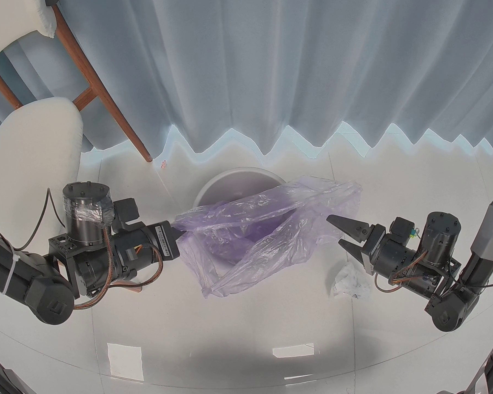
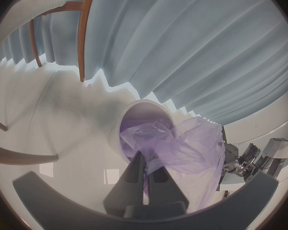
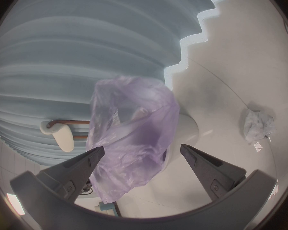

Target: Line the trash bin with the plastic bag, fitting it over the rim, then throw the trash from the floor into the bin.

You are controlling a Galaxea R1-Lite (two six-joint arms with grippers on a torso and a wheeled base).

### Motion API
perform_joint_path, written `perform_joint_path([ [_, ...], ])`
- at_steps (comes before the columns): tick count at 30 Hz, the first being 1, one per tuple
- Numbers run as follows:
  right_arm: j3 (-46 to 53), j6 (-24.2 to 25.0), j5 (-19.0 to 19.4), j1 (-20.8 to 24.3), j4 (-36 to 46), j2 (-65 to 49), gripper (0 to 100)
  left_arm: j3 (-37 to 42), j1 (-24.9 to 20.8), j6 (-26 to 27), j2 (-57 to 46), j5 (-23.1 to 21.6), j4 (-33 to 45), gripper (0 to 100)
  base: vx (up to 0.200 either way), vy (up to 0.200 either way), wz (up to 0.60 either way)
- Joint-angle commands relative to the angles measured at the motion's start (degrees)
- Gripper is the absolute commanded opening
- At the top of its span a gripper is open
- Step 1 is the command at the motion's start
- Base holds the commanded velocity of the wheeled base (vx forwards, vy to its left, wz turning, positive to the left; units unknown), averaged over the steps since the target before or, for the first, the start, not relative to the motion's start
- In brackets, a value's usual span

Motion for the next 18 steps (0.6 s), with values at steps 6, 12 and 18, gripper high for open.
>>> perform_joint_path([
  [6, -5.4, 7.7, 0.0, -2.5, 4.4, -0.4, 100, 0.2, -0.5, 0.0, -0.2, 0.0, 0.0, 0, 0.0, 0.0, 0.0],
  [12, -6.4, 12.6, 0.1, -1.9, 5.0, 0.1, 100, 0.3, -0.6, 0.1, -0.2, 0.0, 0.0, 0, 0.0, 0.0, 0.0],
  [18, -7.5, 15.5, 0.3, -0.3, 8.7, 0.5, 100, 0.5, -0.5, 1.1, -0.2, 0.0, -0.1, 0, 0.0, 0.0, 0.0],
])
